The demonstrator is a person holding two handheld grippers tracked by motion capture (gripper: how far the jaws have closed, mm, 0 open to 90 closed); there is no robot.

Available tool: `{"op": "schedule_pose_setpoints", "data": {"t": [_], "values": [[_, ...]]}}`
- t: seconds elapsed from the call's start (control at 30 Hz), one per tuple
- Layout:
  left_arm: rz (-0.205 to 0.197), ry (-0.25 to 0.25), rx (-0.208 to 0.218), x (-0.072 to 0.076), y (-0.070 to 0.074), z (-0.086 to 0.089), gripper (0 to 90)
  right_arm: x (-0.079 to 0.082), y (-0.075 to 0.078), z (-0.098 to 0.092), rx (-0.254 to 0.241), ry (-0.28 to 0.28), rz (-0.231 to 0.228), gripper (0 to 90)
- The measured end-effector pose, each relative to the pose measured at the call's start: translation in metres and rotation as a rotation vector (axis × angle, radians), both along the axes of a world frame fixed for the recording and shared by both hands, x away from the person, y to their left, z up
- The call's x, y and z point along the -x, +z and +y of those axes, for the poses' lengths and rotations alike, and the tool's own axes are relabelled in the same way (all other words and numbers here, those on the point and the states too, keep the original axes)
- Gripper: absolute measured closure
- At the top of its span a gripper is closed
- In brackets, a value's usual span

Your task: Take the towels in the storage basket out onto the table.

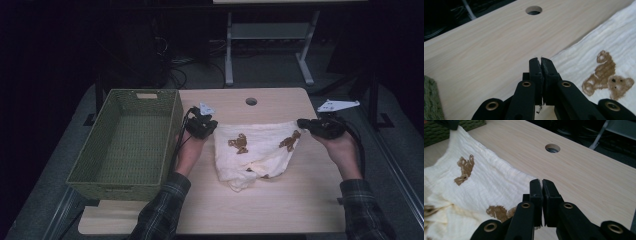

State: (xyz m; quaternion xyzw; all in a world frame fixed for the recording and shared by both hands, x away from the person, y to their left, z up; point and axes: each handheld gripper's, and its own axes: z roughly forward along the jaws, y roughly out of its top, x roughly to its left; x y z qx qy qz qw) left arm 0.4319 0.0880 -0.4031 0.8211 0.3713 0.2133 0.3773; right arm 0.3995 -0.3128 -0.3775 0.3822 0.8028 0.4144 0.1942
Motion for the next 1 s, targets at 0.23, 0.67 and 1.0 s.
{"op": "schedule_pose_setpoints", "data": {"t": [0.23, 0.67, 1.0], "values": [[0.009, 0.055, -0.034, -0.022, -0.01, -0.001, 87.7, -0.034, -0.018, 0.009, 0.006, -0.018, 0.047, 87.0], [0.078, 0.063, -0.051, -0.041, -0.031, -0.007, 76.1, -0.06, -0.043, 0.018, 0.012, -0.049, 0.12, 69.3], [0.128, -0.035, 0.028, -0.007, -0.019, -0.009, 60.8, -0.03, -0.036, 0.013, -0.022, -0.041, 0.134, 63.9]]}}
